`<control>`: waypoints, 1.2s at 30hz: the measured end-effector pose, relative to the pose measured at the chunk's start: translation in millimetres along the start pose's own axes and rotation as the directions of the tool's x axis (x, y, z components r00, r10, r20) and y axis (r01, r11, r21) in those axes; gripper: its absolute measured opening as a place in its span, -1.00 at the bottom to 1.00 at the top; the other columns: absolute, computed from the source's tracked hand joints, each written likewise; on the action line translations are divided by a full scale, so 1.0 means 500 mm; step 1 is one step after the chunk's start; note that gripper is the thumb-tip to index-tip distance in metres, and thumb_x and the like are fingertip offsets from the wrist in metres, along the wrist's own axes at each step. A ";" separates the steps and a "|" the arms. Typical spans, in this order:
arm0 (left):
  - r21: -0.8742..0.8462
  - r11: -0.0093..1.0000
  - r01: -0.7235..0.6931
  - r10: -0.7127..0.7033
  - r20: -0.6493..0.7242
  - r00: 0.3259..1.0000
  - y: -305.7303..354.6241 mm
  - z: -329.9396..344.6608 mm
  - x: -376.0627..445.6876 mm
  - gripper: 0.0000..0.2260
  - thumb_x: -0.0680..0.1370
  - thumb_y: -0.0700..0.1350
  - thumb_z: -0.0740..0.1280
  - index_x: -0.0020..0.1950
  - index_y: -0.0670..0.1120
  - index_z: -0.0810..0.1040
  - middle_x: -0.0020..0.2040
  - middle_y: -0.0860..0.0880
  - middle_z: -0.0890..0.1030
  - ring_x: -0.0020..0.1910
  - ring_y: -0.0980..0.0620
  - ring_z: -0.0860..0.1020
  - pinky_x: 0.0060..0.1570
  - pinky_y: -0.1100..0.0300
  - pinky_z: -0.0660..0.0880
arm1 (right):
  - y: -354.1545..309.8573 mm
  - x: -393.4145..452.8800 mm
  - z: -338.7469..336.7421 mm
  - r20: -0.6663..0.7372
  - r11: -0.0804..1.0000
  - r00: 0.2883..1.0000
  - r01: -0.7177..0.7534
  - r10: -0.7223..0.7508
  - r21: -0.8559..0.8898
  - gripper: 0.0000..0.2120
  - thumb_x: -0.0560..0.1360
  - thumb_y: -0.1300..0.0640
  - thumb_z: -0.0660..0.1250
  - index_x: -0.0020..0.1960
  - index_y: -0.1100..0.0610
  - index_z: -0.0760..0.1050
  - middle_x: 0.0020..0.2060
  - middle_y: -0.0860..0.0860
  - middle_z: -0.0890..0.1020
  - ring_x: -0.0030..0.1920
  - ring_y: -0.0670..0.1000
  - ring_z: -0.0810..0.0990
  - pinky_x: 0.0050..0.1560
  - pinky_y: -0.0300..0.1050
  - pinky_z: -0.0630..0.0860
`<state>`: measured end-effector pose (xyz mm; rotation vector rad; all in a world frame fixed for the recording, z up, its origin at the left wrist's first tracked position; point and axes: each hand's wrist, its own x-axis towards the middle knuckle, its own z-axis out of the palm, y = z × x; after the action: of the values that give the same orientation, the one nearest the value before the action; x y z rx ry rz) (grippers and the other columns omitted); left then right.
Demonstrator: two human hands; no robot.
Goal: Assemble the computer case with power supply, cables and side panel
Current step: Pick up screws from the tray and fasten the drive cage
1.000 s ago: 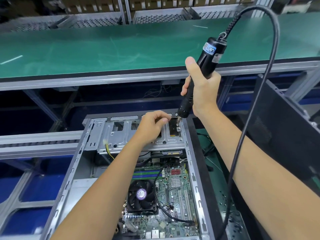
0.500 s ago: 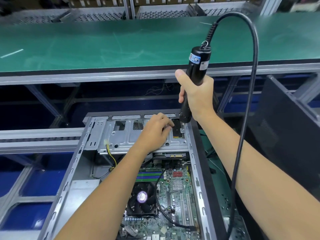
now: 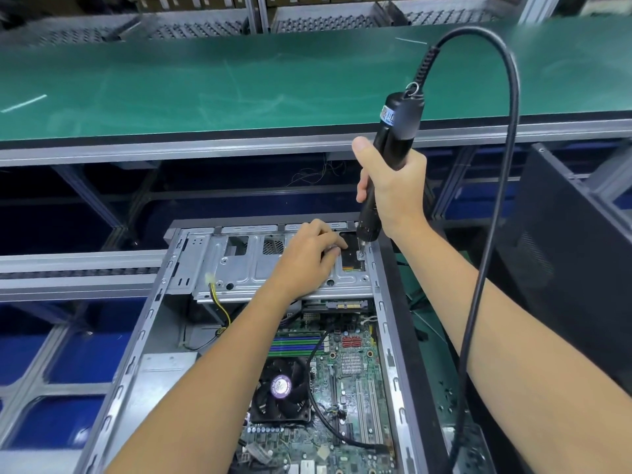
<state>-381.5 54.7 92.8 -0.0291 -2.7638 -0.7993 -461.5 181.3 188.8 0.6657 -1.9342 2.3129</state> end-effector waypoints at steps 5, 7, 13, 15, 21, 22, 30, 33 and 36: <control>0.008 1.000 0.003 -0.003 0.007 1.000 0.002 0.000 0.001 -0.84 0.61 -0.13 0.26 0.12 -0.01 0.61 0.00 0.10 0.39 0.02 0.12 0.32 0.04 0.27 0.28 | 0.000 -0.006 0.002 0.026 1.000 0.999 0.022 -0.021 -0.020 -0.72 0.51 0.08 0.42 -0.34 0.11 0.47 -0.54 -0.04 0.50 -0.53 0.02 0.47 -0.41 -0.16 0.47; 0.009 1.000 0.003 -0.003 0.008 1.000 0.003 0.000 0.001 -0.84 0.61 -0.13 0.26 0.12 -0.01 0.61 -0.01 0.10 0.38 0.01 0.12 0.32 0.03 0.27 0.28 | -0.001 -0.006 0.005 0.039 0.999 0.999 0.024 -0.023 -0.035 -0.71 0.50 0.08 0.42 -0.35 0.13 0.46 -0.54 -0.04 0.49 -0.53 0.02 0.47 -0.40 -0.17 0.47; 0.013 1.000 0.010 -0.011 0.017 1.000 0.003 -0.001 0.000 -0.83 0.61 -0.13 0.26 0.13 -0.01 0.60 0.01 0.08 0.39 0.02 0.11 0.32 0.04 0.26 0.28 | 0.002 -0.005 0.002 0.034 0.999 0.999 0.018 -0.017 -0.034 -0.74 0.48 0.09 0.40 -0.32 0.15 0.46 -0.54 -0.04 0.49 -0.53 0.01 0.47 -0.40 -0.19 0.47; 0.011 1.000 0.008 -0.008 0.015 1.000 0.004 -0.001 0.000 -0.83 0.61 -0.13 0.26 0.12 -0.02 0.61 0.01 0.08 0.39 0.02 0.11 0.31 0.03 0.28 0.26 | 0.004 -0.004 -0.001 0.037 0.999 0.999 0.022 -0.021 -0.026 -0.73 0.48 0.09 0.40 -0.32 0.18 0.44 -0.53 0.01 0.48 -0.53 0.03 0.46 -0.40 -0.15 0.47; 0.016 1.000 0.008 -0.008 0.014 1.000 0.006 -0.003 -0.001 -0.83 0.61 -0.14 0.26 0.13 -0.02 0.61 0.01 0.05 0.41 0.03 0.09 0.32 0.03 0.26 0.27 | 0.006 -0.004 -0.002 0.109 0.999 0.994 0.031 -0.030 -0.011 -0.73 0.48 0.11 0.40 -0.34 0.15 0.44 -0.53 0.01 0.48 -0.54 0.02 0.46 -0.39 -0.12 0.48; 0.019 1.000 0.008 -0.008 0.015 1.000 0.006 -0.002 -0.001 -0.83 0.61 -0.14 0.26 0.13 -0.03 0.61 0.01 0.05 0.41 0.03 0.08 0.32 0.03 0.25 0.28 | 0.006 -0.004 -0.002 0.133 0.999 0.991 0.035 -0.034 -0.004 -0.73 0.48 0.10 0.41 -0.35 0.13 0.44 -0.53 -0.01 0.48 -0.54 0.01 0.46 -0.39 -0.13 0.48; 0.017 1.000 0.009 -0.009 0.012 1.000 0.005 0.000 0.000 -0.84 0.60 -0.13 0.26 0.11 -0.02 0.61 0.00 0.05 0.41 0.02 0.09 0.31 0.04 0.22 0.30 | 0.010 -0.005 -0.013 0.227 0.997 0.973 0.025 -0.041 0.073 -0.70 0.42 0.00 0.42 -0.35 0.15 0.45 -0.53 0.03 0.48 -0.53 0.10 0.43 -0.39 -0.08 0.46; 0.018 1.000 0.005 -0.005 0.010 1.000 0.005 0.000 0.000 -0.84 0.60 -0.13 0.27 0.11 -0.01 0.61 -0.01 0.05 0.40 0.01 0.10 0.31 0.03 0.23 0.28 | 0.014 -0.003 -0.011 0.241 0.997 0.969 0.032 -0.048 0.073 -0.69 0.42 0.02 0.41 -0.36 0.19 0.43 -0.53 0.07 0.46 -0.54 0.11 0.42 -0.37 -0.06 0.44; 0.021 1.000 0.004 -0.004 0.017 1.000 0.004 0.000 0.001 -0.83 0.60 -0.13 0.26 0.12 0.00 0.61 -0.01 0.05 0.40 0.02 0.08 0.32 0.04 0.20 0.31 | 0.017 -0.004 -0.010 0.253 0.997 0.966 0.034 -0.050 0.065 -0.70 0.41 0.02 0.40 -0.34 0.20 0.44 -0.53 0.10 0.46 -0.55 0.09 0.42 -0.38 -0.07 0.45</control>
<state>-381.6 56.5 93.9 -0.0268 -2.7882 -0.7748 -463.7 184.7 179.7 1.0473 -1.9302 2.3691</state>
